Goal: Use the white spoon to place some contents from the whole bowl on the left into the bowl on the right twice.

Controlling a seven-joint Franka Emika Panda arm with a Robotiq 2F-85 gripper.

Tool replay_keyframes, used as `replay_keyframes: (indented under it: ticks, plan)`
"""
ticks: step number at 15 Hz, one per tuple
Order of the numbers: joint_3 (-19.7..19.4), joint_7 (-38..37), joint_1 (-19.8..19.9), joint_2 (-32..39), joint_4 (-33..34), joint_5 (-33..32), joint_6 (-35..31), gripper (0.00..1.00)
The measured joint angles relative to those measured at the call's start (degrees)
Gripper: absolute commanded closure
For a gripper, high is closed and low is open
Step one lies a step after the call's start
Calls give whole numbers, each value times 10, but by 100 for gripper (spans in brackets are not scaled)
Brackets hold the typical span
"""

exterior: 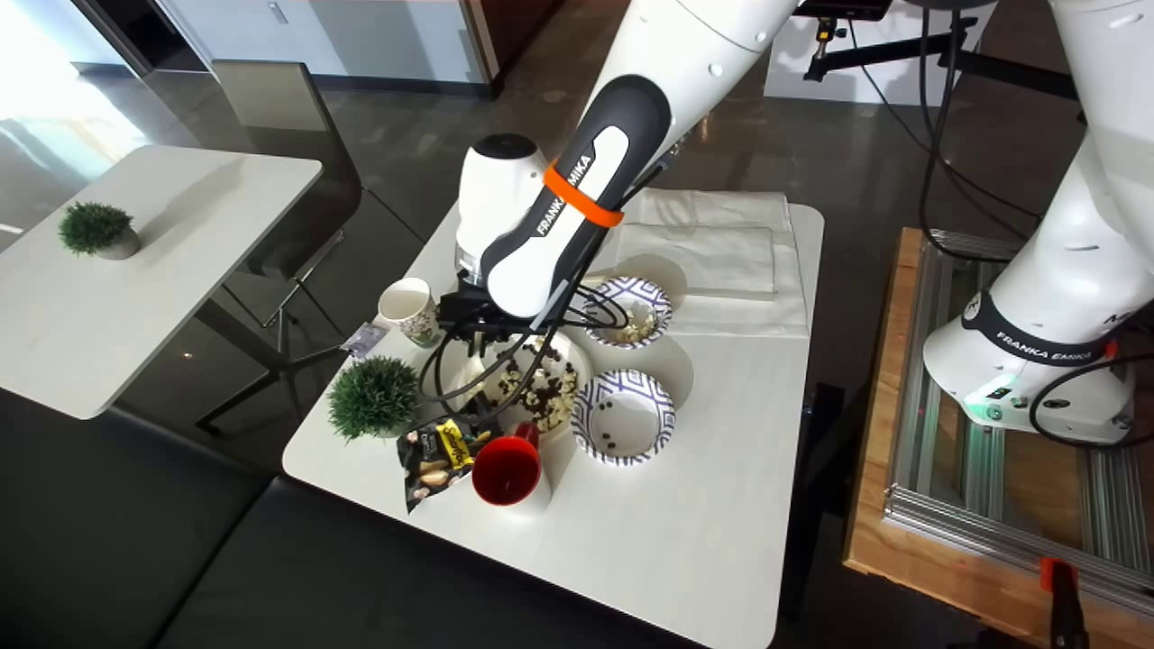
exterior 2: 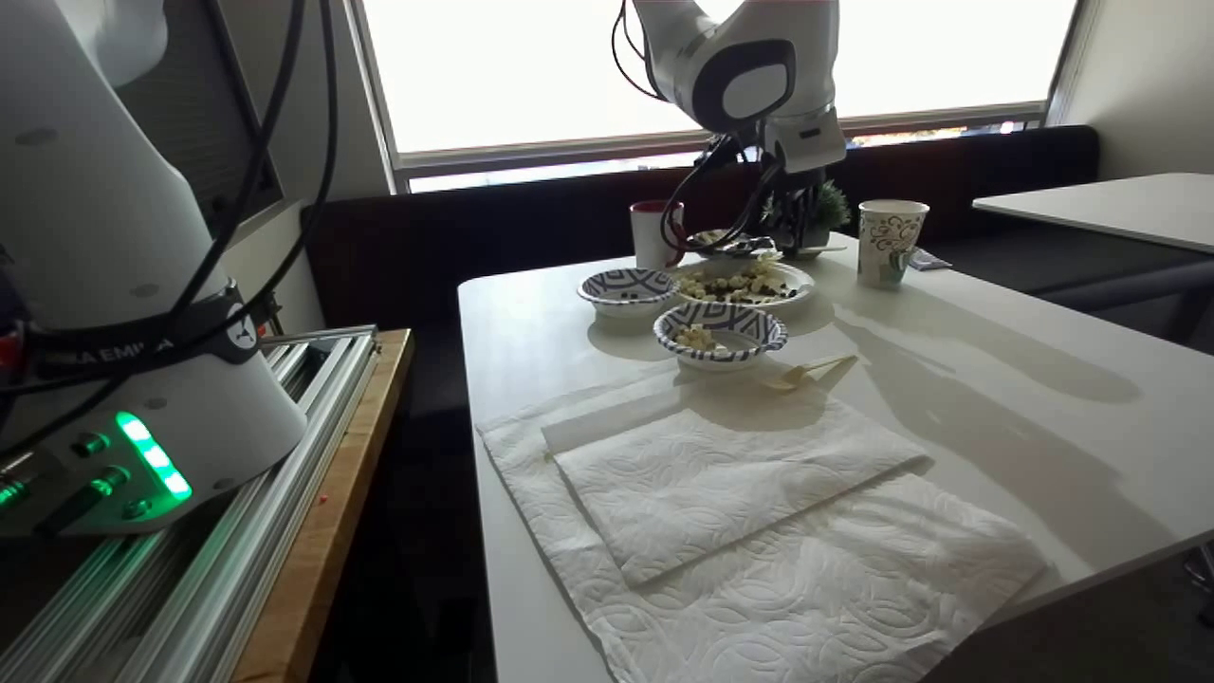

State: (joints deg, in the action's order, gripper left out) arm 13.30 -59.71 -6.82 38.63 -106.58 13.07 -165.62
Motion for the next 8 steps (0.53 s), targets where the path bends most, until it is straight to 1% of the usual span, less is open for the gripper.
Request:
replay_keyframes:
  ticks: [5, 7, 8]
  plan:
    - [76, 156, 76, -6, -16, 91, 0, 97]
    - [102, 223, 105, -17, -26, 124, 17, 97]
    - [108, 254, 116, -27, -33, 139, 35, 97]
